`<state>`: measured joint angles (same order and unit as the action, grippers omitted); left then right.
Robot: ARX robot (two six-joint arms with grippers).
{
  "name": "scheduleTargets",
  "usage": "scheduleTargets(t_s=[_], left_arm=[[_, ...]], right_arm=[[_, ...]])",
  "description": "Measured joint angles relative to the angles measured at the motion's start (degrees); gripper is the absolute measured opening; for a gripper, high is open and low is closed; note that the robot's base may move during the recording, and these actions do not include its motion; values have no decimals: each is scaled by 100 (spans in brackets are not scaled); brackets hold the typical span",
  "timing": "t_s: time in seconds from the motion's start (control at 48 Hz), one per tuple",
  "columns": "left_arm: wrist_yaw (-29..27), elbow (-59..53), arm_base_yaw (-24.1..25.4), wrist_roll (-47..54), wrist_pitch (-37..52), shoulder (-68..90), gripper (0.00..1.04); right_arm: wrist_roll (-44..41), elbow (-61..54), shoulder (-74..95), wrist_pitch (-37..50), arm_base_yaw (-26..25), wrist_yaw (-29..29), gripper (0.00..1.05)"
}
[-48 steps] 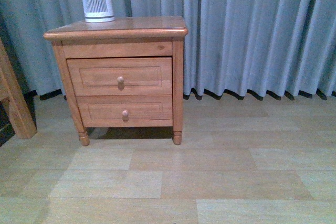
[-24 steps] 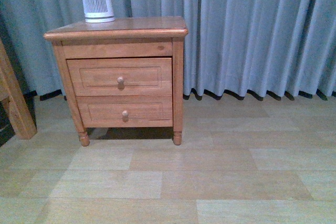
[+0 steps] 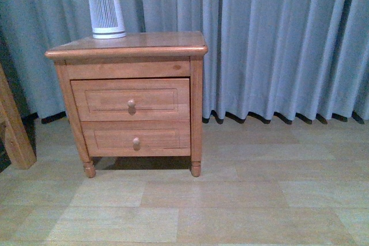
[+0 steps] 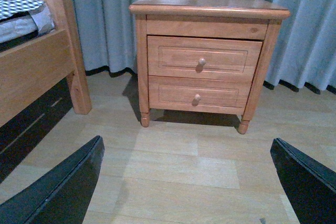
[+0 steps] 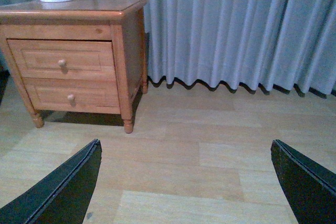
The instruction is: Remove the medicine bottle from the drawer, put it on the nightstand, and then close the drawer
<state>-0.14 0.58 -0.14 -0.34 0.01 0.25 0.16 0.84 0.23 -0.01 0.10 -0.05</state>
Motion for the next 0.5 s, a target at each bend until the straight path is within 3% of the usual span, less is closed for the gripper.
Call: scheduleTargets(t_s=[0.5], left_arm=[[-4, 0, 0, -2, 0, 0, 98]], right_arm=[[0, 0, 0, 0, 0, 0, 98]])
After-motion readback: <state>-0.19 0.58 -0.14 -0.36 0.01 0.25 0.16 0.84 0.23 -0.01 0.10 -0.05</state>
